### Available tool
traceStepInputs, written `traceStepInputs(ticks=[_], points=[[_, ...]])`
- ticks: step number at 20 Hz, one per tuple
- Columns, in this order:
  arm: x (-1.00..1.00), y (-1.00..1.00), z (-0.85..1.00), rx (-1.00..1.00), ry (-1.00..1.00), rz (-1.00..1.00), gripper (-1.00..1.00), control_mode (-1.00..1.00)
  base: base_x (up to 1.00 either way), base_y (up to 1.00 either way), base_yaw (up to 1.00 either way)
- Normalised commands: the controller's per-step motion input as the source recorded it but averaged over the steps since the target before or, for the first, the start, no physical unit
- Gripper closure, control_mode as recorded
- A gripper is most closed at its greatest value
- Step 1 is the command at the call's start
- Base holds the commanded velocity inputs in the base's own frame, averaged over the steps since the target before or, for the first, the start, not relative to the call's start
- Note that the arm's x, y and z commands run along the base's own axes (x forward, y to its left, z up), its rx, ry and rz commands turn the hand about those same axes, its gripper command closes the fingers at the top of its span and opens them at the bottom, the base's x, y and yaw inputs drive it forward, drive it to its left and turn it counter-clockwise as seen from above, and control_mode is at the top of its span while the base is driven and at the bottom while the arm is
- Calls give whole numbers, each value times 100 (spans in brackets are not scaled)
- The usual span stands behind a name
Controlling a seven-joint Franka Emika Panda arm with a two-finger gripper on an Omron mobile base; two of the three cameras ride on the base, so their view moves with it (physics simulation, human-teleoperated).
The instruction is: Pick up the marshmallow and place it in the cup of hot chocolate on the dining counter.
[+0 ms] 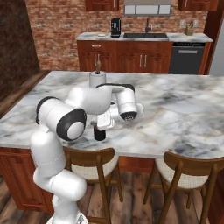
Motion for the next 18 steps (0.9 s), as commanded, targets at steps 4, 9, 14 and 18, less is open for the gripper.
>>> traceStepInputs(ticks=[4, 9, 14, 18], points=[[-92, 0, 91, 0, -40, 0, -100, -100, 0, 0, 0], [-96, 4, 92, 0, -41, -1, -100, -100, 0, 0, 0], [-97, 15, 92, 0, -41, -4, -100, -100, 0, 0, 0], [-100, 29, 71, 0, -37, -6, -100, -100, 0, 0, 0]])
